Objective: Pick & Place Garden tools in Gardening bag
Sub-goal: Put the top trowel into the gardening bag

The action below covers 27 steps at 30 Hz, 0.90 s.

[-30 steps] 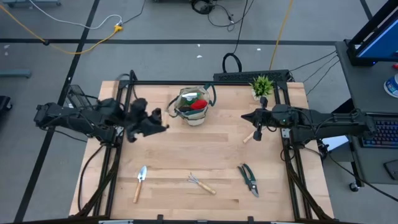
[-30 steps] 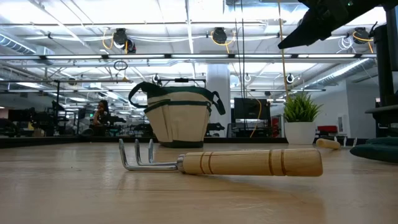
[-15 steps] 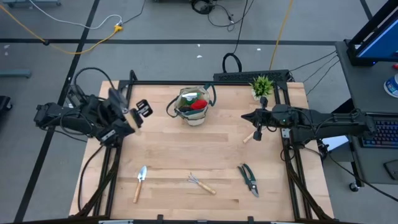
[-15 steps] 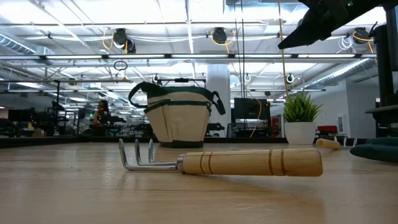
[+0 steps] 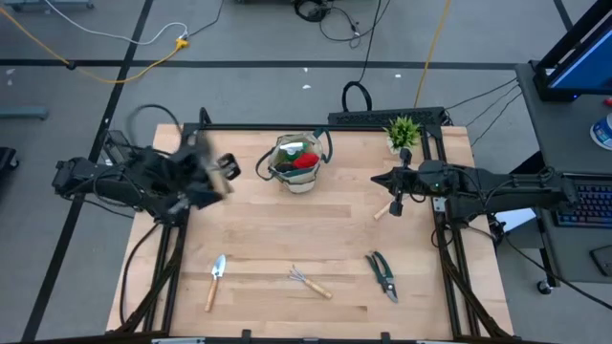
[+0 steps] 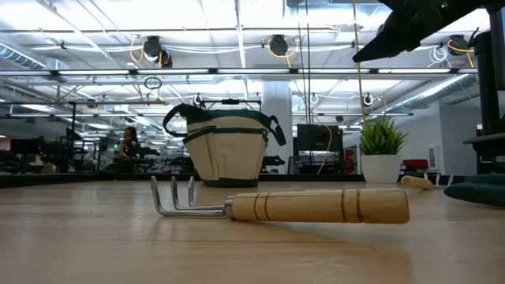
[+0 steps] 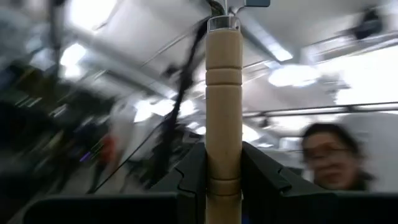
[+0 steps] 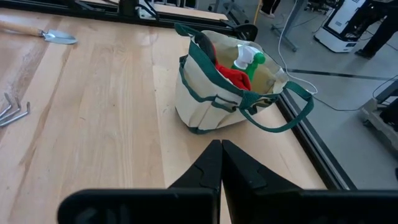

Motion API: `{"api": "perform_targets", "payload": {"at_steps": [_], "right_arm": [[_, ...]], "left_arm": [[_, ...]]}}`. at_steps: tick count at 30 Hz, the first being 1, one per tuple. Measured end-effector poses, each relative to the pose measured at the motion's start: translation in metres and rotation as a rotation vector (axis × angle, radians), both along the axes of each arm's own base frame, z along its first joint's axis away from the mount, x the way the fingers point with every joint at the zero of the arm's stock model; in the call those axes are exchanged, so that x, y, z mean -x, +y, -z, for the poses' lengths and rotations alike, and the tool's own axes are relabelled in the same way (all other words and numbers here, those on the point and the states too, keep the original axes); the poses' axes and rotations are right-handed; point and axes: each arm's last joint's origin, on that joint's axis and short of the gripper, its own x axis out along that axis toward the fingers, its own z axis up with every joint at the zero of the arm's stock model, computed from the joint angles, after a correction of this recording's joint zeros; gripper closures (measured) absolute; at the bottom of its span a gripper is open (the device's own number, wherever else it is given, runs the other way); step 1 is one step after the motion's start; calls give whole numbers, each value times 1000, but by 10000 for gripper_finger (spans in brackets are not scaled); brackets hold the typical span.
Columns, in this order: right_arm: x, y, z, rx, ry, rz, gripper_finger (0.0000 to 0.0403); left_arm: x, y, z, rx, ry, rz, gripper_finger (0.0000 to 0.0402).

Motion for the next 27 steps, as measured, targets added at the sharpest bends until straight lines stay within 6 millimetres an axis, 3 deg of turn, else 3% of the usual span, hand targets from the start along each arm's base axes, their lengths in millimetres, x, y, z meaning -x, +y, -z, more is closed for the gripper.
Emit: {"api": "perform_targets", "payload": {"at_steps": [7, 13, 27], "right_arm": [[0, 0, 0, 0, 0, 0, 403], [0, 0, 0, 0, 0, 0, 403], [-5, 0, -14, 65, -135, -20, 403]], "left_arm": [[-18, 7, 36, 127, 436, -249, 330], [-21, 11, 59, 157, 667, -410, 330], [-19, 17, 72, 178, 790, -612, 330]]}}
